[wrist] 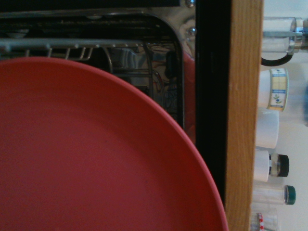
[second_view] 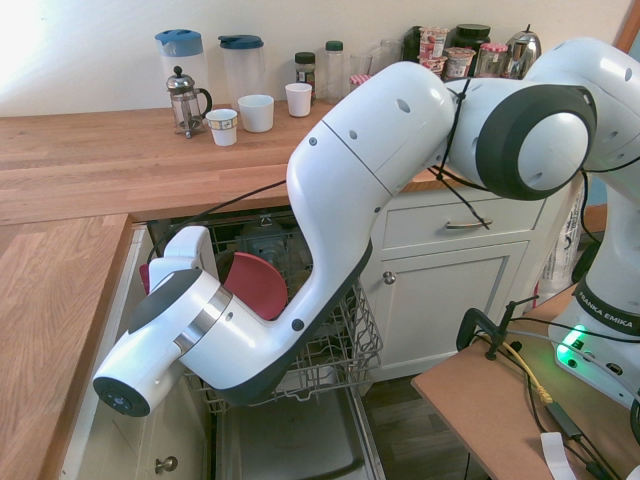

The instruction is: Put the plate in the dishwasher

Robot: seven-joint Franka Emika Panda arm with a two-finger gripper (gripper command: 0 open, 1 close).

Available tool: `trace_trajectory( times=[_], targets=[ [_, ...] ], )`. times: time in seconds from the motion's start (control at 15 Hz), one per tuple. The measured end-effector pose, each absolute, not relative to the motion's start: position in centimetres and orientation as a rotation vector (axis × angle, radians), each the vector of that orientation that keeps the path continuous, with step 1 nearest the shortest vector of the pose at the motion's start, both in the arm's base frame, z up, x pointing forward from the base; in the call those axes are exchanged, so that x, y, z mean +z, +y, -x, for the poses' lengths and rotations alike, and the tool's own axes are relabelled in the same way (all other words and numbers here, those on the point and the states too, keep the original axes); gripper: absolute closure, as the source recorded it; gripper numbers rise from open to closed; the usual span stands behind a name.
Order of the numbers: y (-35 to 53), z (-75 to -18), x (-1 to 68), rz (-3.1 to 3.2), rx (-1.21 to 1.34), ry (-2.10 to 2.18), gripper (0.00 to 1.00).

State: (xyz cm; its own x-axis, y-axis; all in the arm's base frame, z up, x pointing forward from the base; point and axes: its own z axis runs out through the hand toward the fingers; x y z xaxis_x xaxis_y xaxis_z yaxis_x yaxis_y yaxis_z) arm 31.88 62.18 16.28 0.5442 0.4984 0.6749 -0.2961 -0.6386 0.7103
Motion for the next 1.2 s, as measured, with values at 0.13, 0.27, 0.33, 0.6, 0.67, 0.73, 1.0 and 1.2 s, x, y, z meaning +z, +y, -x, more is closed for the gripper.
trace_trajectory(
  times=[0.13, 0.27, 0.33, 0.6, 0.67, 0.73, 1.0, 1.2],
  targets=[
    [62.4, -31.7, 15.3, -1.945, 1.183, 0.176, 1.0],
    [62.8, -31.6, 14.5, -1.958, 1.179, 0.184, 1.0],
    [62.9, -31.5, 13.9, -1.97, 1.176, 0.195, 1.0],
    [62.9, -31.9, 11.7, -2.001, 1.167, 0.211, 0.0],
    [62.9, -32.0, 11.7, -2.01, 1.163, 0.211, 0.0],
    [63.0, -32.0, 11.6, -2.021, 1.159, 0.214, 0.0],
    [63.1, -32.2, 11.5, -2.038, 1.153, 0.213, 0.0],
    [63.2, -32.2, 11.3, -2.066, 1.142, 0.221, 0.0]
  ],
)
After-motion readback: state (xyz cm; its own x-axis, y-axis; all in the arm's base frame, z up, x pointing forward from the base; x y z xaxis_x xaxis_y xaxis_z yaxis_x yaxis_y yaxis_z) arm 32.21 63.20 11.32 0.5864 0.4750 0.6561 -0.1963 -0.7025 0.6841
